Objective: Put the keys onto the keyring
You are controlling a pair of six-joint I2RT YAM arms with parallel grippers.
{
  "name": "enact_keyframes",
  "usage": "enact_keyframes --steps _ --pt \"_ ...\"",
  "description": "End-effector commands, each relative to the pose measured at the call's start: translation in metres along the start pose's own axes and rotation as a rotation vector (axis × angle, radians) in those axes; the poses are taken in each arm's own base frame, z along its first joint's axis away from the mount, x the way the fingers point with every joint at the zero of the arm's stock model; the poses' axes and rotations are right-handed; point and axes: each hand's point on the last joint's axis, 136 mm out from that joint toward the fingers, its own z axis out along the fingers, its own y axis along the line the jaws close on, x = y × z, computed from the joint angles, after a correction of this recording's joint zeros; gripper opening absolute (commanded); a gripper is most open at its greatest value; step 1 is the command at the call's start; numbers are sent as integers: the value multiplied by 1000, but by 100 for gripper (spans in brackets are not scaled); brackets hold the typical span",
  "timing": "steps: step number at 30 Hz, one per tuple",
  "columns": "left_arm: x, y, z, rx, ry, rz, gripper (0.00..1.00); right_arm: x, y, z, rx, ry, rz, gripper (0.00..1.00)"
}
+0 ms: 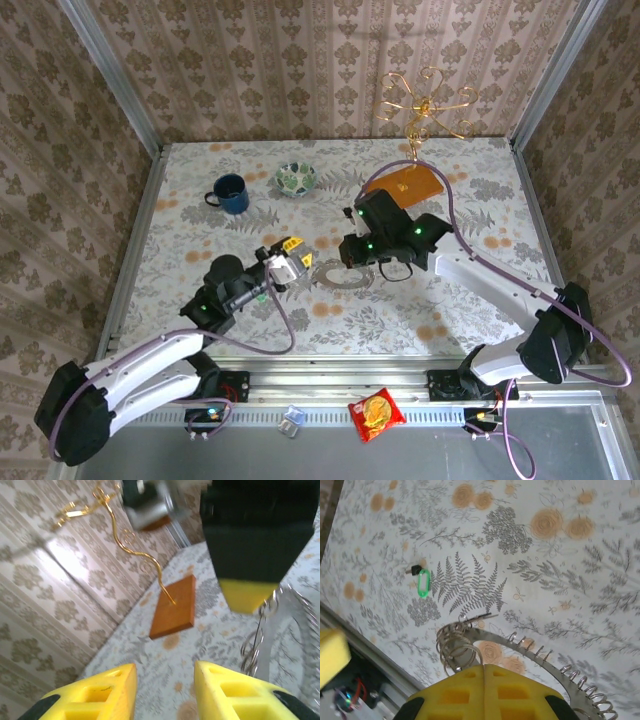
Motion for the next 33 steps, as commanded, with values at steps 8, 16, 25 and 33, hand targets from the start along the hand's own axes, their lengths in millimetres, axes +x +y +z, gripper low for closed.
enact_keyframes --steps 8,16,25,33 --pt "-12 -23 5 381 -49 -268 35 9 35 -27 -172 2 -747 0" --pt "-15 -50 6 596 -108 -424 30 9 50 -24 -257 -39 -871 0" --pt "-18 -62 8 697 -182 -543 22 12 68 -21 -372 -93 -895 0" --pt "-13 -72 7 736 -201 -585 21 10 74 -18 -396 -130 -923 0"
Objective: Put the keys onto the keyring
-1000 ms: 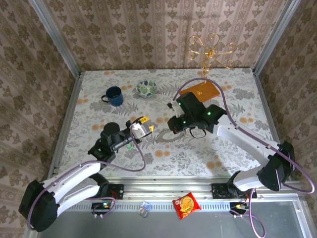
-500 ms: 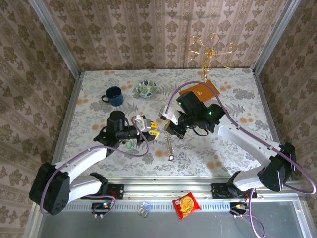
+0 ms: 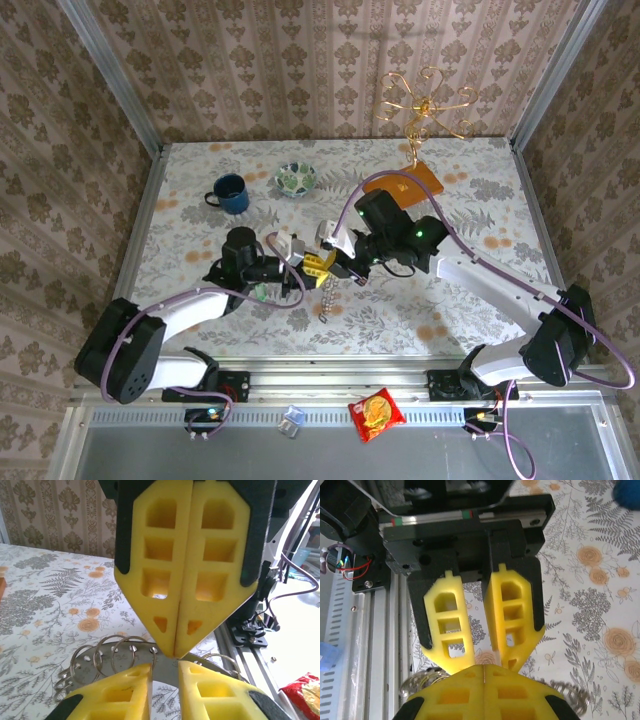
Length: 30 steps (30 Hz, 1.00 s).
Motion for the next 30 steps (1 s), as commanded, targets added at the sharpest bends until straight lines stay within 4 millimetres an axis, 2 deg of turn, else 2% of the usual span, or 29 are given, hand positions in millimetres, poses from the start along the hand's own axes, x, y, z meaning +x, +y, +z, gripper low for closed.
enact_keyframes --steps 1,8,16,22,30 --pt "-9 -11 1 61 -43 21 21 -20 7 -5 -22 -80 -64 0" --pt "-11 -12 2 86 -70 11 21 -20 8 -2 -20 -85 -70 0" --pt "-7 -14 2 78 -64 18 24 -6 -2 0 57 -59 -105 0" --pt "-7 -12 4 63 -66 34 18 -24 8 -2 -4 -154 -66 0" --pt "-9 -10 4 48 -76 53 12 -30 14 2 -55 -196 -23 0"
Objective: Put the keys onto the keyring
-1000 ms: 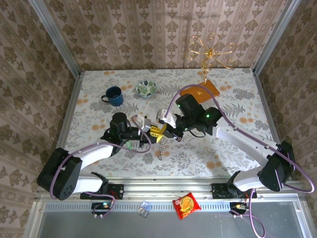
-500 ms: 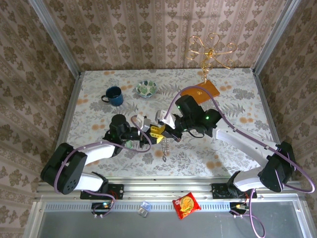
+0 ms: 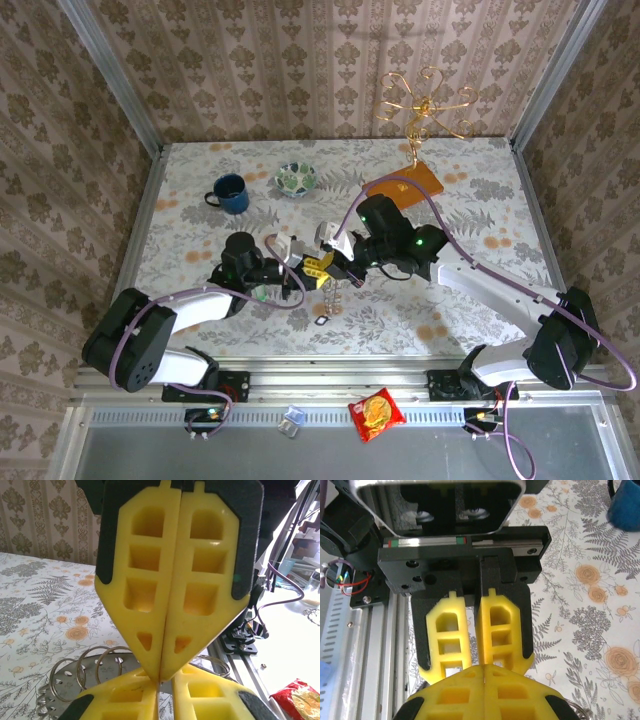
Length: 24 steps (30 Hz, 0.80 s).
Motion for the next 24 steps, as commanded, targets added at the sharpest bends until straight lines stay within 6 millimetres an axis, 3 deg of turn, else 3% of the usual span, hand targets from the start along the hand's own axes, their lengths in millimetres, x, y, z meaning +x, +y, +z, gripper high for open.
enact_keyframes --steps 1,6,13,16,18,21,24 --pt "-11 -5 2 7 -31 70 10 -25 14 -3 -65 -110 -17 0" --pt "-15 -4 1 -4 -47 86 0 -16 14 0 -63 -87 -10 0" --pt "-17 -3 -2 -28 -62 106 0 3 6 1 -12 -27 -2 0" --pt "-17 0 -4 -56 -66 126 0 -4 0 -11 14 -66 24 34" --pt "-15 1 -4 -67 -64 132 0 -9 -4 -22 28 -109 36 44" --pt "-14 1 -5 -71 -66 138 0 -9 -11 -39 83 -173 26 48" --pt "-13 1 -4 -70 -65 138 0 5 -13 -46 134 -179 -24 47"
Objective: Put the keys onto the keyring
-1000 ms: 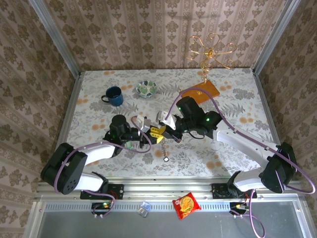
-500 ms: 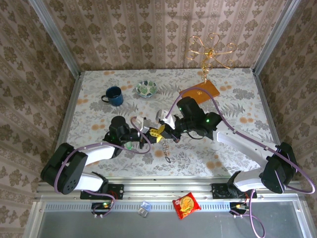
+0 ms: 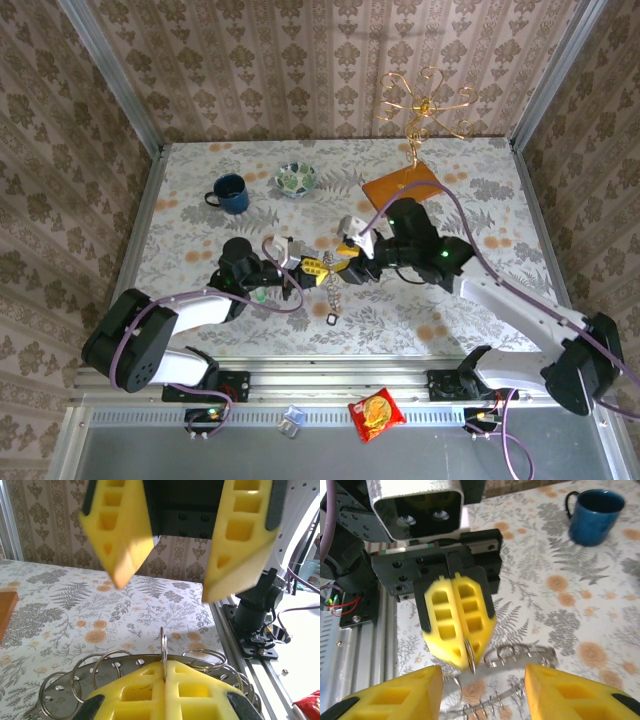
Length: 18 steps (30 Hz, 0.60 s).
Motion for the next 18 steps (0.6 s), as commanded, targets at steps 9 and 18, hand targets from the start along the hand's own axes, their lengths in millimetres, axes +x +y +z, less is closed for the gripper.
enact_keyframes --steps 9,18 --pt "-14 -7 4 24 -38 105 0 0 4 6 -15 -68 -85 42" --pt "-14 -10 8 34 -37 122 0 -3 9 20 -76 -77 -85 29"
